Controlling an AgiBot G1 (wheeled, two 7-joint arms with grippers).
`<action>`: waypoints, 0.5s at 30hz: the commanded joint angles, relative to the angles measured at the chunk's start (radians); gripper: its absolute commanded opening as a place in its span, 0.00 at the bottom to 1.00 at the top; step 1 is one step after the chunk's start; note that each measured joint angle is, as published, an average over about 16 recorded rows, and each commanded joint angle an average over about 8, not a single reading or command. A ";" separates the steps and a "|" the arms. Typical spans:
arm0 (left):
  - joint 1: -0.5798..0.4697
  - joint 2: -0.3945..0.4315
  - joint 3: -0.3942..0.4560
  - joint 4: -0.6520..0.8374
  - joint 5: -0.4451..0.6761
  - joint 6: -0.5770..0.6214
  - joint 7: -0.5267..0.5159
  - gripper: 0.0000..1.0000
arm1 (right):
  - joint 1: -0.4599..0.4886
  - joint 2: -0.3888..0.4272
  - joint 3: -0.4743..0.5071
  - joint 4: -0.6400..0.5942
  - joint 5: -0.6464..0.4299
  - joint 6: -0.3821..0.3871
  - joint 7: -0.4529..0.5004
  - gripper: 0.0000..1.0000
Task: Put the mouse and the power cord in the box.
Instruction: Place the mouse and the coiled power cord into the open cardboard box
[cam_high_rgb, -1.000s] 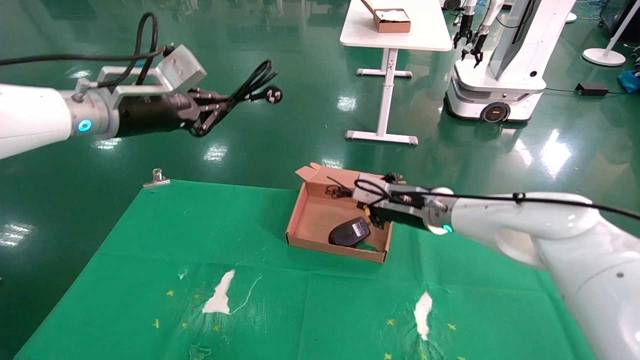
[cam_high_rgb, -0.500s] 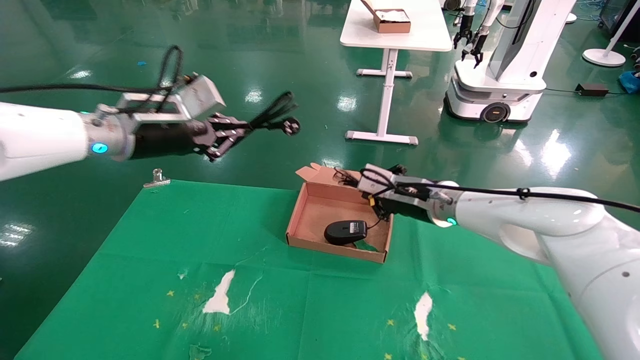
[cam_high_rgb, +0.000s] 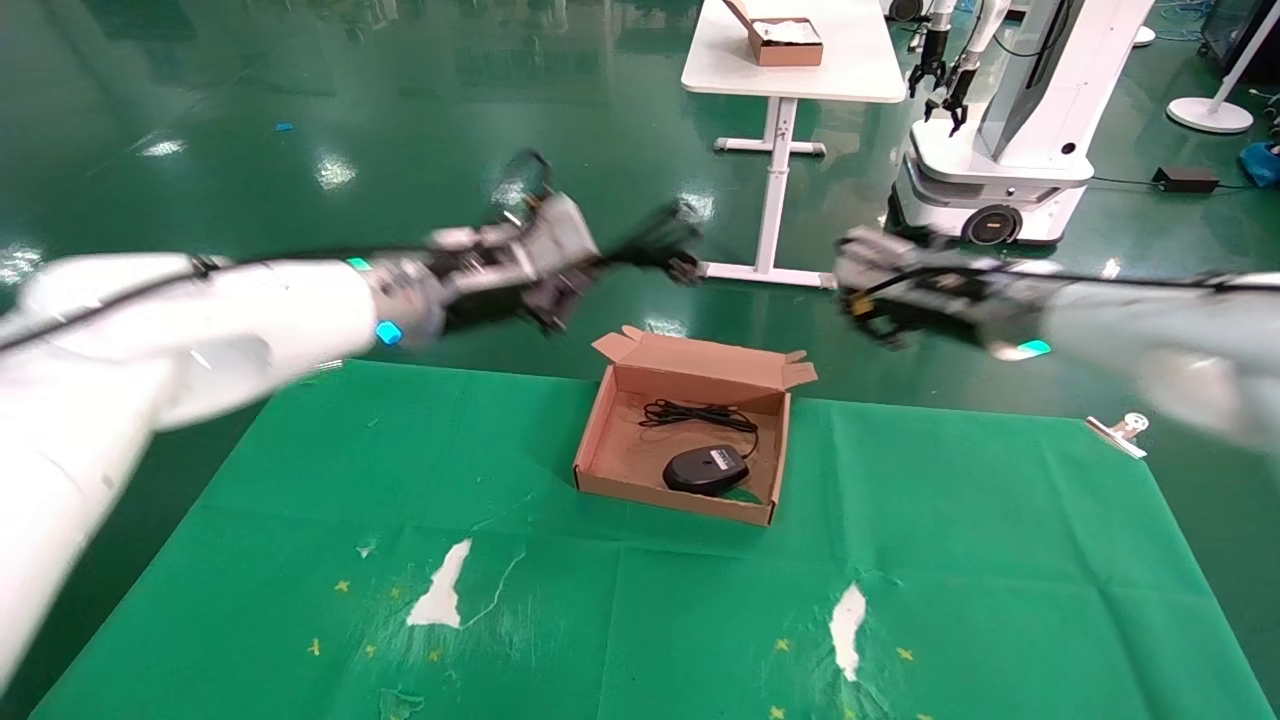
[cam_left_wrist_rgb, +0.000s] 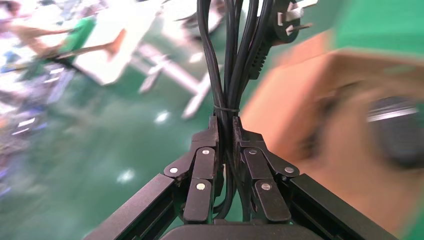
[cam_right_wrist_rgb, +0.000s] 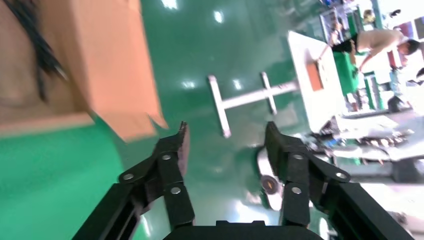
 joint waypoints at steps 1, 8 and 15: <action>0.039 0.002 0.017 -0.051 -0.013 0.032 -0.011 0.00 | 0.030 0.040 0.004 -0.009 0.003 -0.014 -0.018 1.00; 0.092 0.004 0.140 -0.120 -0.036 0.091 -0.242 0.05 | 0.092 0.139 0.009 -0.005 0.012 -0.181 -0.065 1.00; 0.090 0.008 0.230 -0.166 -0.027 0.049 -0.380 0.83 | 0.108 0.162 0.012 -0.012 0.021 -0.266 -0.084 1.00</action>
